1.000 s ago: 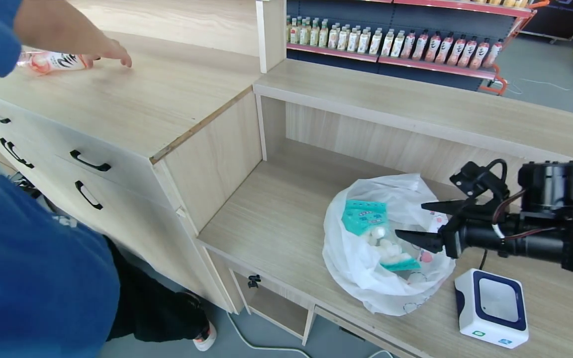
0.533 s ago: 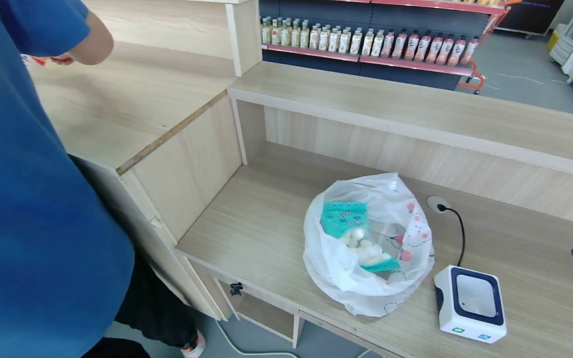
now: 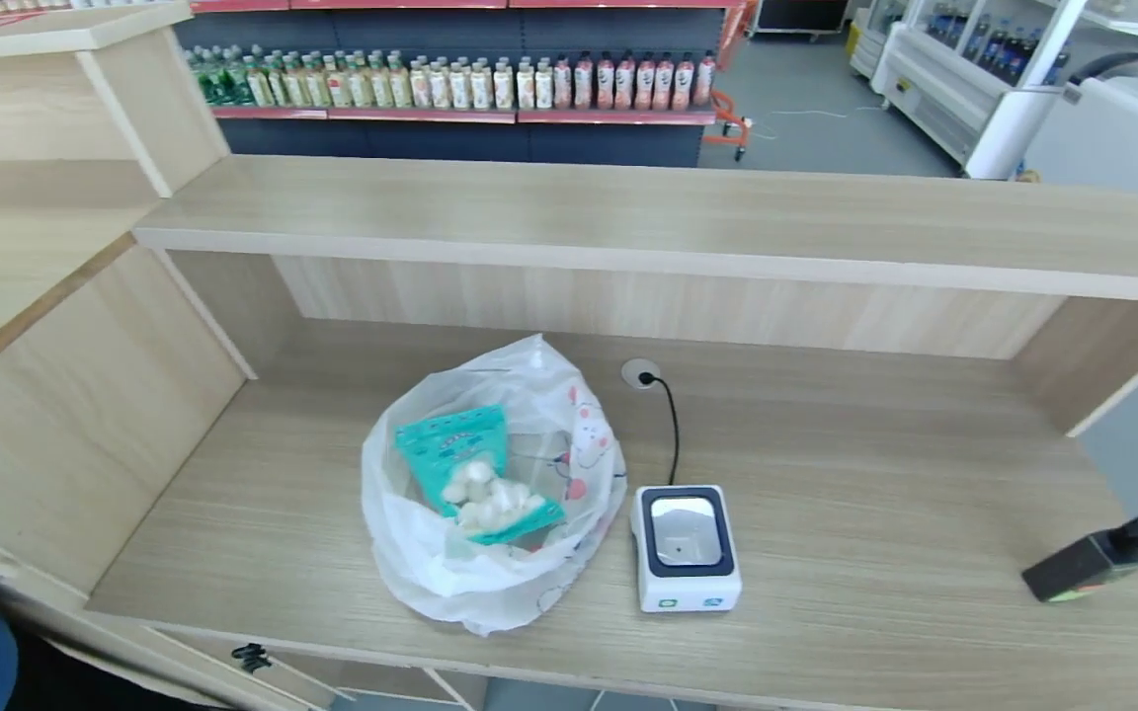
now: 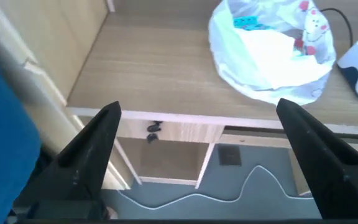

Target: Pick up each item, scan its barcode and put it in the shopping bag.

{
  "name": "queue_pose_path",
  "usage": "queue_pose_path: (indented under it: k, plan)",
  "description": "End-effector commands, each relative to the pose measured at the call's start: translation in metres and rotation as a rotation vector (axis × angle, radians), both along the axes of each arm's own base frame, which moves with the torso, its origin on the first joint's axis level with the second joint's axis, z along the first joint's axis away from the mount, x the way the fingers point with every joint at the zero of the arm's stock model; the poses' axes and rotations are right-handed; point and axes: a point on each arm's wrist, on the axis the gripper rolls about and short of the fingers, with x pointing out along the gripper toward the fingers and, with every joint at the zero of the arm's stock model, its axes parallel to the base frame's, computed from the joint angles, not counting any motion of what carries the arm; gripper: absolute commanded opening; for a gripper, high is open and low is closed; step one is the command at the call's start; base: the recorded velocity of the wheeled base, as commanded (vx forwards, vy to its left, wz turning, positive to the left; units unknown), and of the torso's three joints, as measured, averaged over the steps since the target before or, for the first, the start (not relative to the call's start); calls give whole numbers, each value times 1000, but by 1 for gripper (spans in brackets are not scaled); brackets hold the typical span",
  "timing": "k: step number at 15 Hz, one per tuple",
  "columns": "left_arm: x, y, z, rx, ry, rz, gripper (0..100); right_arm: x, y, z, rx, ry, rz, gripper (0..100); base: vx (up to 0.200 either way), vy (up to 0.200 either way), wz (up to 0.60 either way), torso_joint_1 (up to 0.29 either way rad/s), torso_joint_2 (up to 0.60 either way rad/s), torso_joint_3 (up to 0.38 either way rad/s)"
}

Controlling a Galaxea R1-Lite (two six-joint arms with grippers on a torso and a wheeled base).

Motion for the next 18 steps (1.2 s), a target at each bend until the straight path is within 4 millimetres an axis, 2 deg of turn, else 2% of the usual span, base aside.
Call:
queue_pose_path:
  k: [1,4,5,6,7,9,11,12,15,18]
  plan:
    - [0,0,0,0,1,1,100,-11,6,-29,40,-80,-35,100,0,0,-600,2,2,2]
    - [0,0,0,0,1,1,100,12,-8,-51,112,-56,-46,100,0,0,-200,-1,2,1]
    - [0,0,0,0,1,0,100,21,-12,-61,172,-44,-43,100,0,0,0,0,0,0]
    - [0,0,0,0,1,1,100,34,-16,-82,262,-24,-35,100,0,0,0,0,0,0]
    - [0,0,0,0,1,0,100,35,-17,-88,271,-5,-45,100,0,0,0,0,0,0]
    - [0,0,0,0,1,1,100,52,-27,-85,294,-38,-47,100,0,0,0,0,0,0]
    - [0,0,0,0,1,1,100,68,-33,-93,381,4,-43,100,0,0,0,0,0,0]
    - [0,0,0,0,1,1,100,82,-40,-99,422,37,-50,100,0,0,0,0,0,0]
    - [0,0,0,0,1,1,100,114,-58,-113,416,7,-47,100,0,0,0,0,0,0]
    - [0,0,0,0,1,1,100,112,-71,-124,430,34,-117,100,0,0,0,0,0,0]
